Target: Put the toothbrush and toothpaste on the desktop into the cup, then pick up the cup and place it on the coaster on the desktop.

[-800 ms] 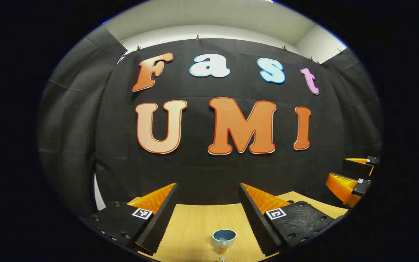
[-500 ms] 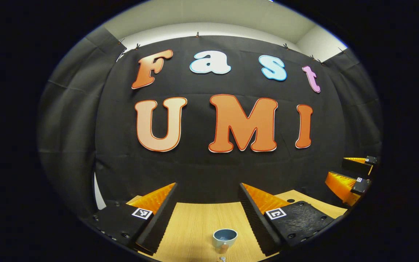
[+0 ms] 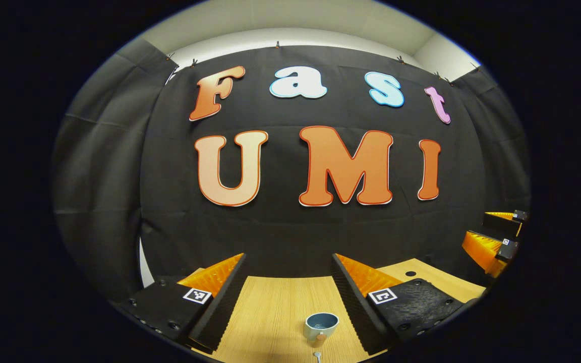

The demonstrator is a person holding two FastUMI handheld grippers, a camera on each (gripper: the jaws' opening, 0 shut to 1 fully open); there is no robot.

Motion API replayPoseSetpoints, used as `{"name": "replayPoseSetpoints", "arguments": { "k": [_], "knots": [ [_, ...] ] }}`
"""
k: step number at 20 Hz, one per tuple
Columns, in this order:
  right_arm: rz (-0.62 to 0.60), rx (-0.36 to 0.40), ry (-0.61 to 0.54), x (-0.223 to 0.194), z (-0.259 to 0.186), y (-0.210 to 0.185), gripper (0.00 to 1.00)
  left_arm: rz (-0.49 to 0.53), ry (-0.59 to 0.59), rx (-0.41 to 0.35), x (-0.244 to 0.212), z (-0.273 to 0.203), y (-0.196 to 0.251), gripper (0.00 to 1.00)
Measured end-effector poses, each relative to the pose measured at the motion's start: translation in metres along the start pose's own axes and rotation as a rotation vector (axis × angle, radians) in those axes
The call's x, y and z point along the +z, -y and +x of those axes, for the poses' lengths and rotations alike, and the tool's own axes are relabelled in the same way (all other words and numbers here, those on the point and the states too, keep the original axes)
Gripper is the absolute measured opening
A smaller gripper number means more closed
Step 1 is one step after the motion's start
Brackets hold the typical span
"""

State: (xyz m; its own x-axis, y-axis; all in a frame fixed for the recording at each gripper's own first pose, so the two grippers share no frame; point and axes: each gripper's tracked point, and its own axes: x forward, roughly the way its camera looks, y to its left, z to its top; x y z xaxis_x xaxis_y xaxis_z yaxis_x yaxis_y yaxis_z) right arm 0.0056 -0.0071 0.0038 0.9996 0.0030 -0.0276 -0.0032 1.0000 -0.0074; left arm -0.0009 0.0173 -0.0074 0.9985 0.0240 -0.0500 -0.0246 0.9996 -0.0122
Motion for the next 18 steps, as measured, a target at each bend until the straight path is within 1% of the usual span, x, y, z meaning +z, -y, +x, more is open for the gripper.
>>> {"name": "replayPoseSetpoints", "arguments": {
  "k": [3, 6, 9, 11, 14, 16, 18],
  "knots": [
    [-0.009, -0.009, -0.010, -0.003, 0.002, 0.004, 0.98, -0.006, -0.018, 0.000, -0.007, 0.001, -0.002, 0.97],
    [-0.015, 0.000, -0.029, -0.008, 0.001, 0.001, 0.98, 0.000, -0.043, -0.002, -0.013, 0.007, 0.000, 0.96],
    [-0.027, 0.012, -0.070, -0.019, -0.001, -0.001, 0.98, 0.009, -0.074, -0.040, -0.022, 0.006, 0.012, 0.97],
    [-0.027, 0.025, -0.114, -0.027, 0.000, -0.003, 0.98, 0.038, -0.114, -0.058, -0.030, 0.009, 0.017, 0.97],
    [-0.022, 0.058, -0.222, -0.049, -0.002, -0.008, 0.98, 0.068, -0.230, -0.128, -0.055, 0.009, 0.043, 0.97],
    [-0.002, 0.090, -0.323, -0.070, -0.004, -0.015, 0.97, 0.054, -0.360, -0.193, -0.086, 0.002, 0.062, 0.97],
    [0.012, 0.129, -0.446, -0.097, -0.011, -0.024, 0.97, 0.030, -0.488, -0.233, -0.115, -0.006, 0.074, 0.97]
  ]
}}
